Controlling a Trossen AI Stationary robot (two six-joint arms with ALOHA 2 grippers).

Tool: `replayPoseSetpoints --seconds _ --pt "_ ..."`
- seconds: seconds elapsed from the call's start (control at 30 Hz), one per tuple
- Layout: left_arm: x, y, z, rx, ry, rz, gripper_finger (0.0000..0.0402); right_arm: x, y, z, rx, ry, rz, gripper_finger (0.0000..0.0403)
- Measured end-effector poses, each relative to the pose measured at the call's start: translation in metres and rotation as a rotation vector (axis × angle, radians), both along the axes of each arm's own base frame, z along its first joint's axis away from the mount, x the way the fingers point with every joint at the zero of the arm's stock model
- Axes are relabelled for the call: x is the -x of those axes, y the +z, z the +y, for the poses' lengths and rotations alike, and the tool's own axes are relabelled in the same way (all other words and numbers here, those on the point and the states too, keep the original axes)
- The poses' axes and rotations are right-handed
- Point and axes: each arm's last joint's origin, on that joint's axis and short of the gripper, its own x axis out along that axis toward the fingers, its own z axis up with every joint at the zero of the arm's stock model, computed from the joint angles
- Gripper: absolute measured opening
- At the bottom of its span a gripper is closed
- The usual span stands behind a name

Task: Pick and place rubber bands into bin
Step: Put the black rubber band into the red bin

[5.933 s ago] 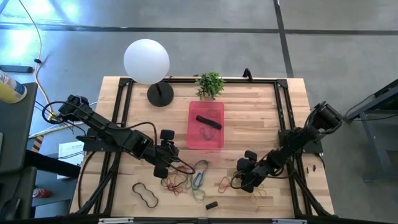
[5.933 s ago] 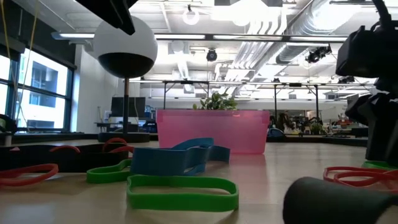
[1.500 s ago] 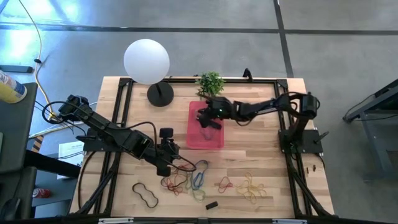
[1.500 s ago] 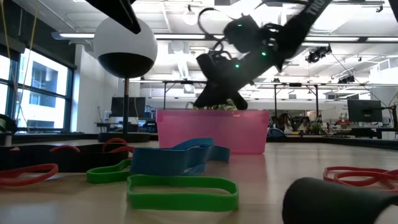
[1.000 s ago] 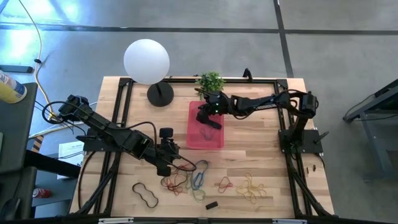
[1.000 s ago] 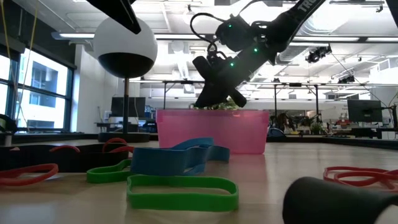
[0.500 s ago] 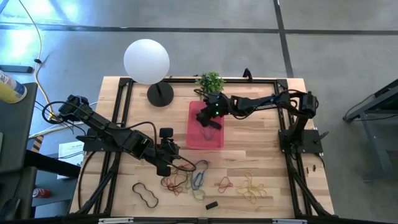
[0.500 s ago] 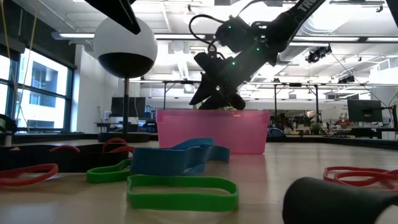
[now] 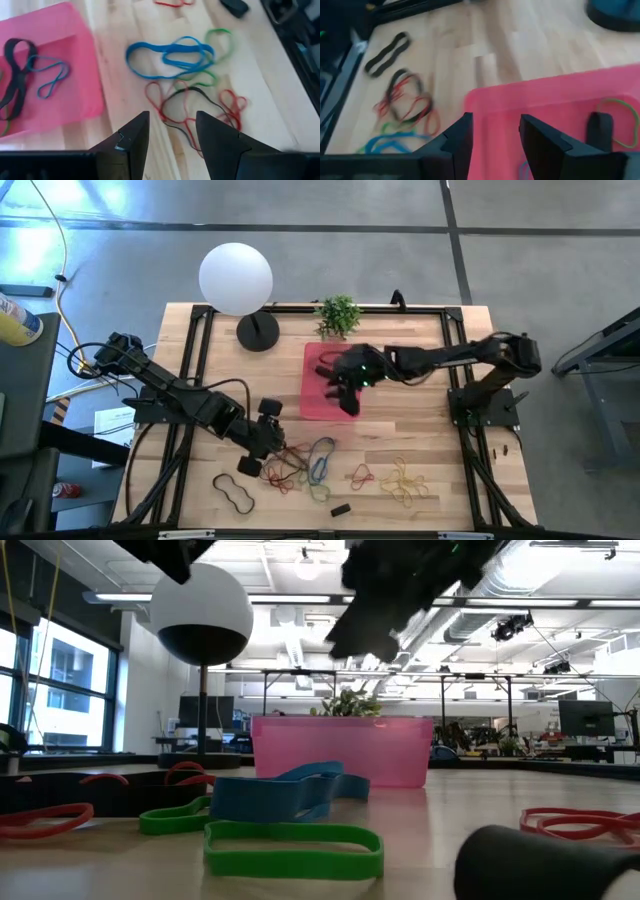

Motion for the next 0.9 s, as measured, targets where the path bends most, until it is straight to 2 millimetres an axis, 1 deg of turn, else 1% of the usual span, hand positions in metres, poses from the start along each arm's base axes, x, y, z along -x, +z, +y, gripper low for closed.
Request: replayPoseSetpoints --seconds 0.2,0.33,0.43,0.7,0.8,0.9 --pt "0.017 -0.004 -0.02 -0.029 -0.082 0.076 0.015 0.027 0.024 0.044 0.067 0.07 0.029 0.0146" --pt "0.03 -0.007 -0.032 -0.041 -0.11 0.135 0.015 0.048 0.034 0.069 0.105 0.079 0.077 0.0145" --pt "0.038 -0.008 -0.041 -0.046 -0.158 0.163 0.015 0.063 0.039 0.084 0.121 0.076 0.102 0.0146" --pt "0.056 -0.009 -0.066 -0.056 -0.264 0.175 0.015 0.099 0.048 0.12 0.097 0.071 0.164 0.0145" --pt "0.061 -0.013 -0.072 -0.064 -0.279 0.183 0.015 0.113 0.045 0.135 0.096 0.065 0.211 0.0145" --pt "0.067 -0.023 -0.074 -0.081 -0.29 0.211 0.015 0.128 0.04 0.146 0.119 0.033 0.268 0.0145"
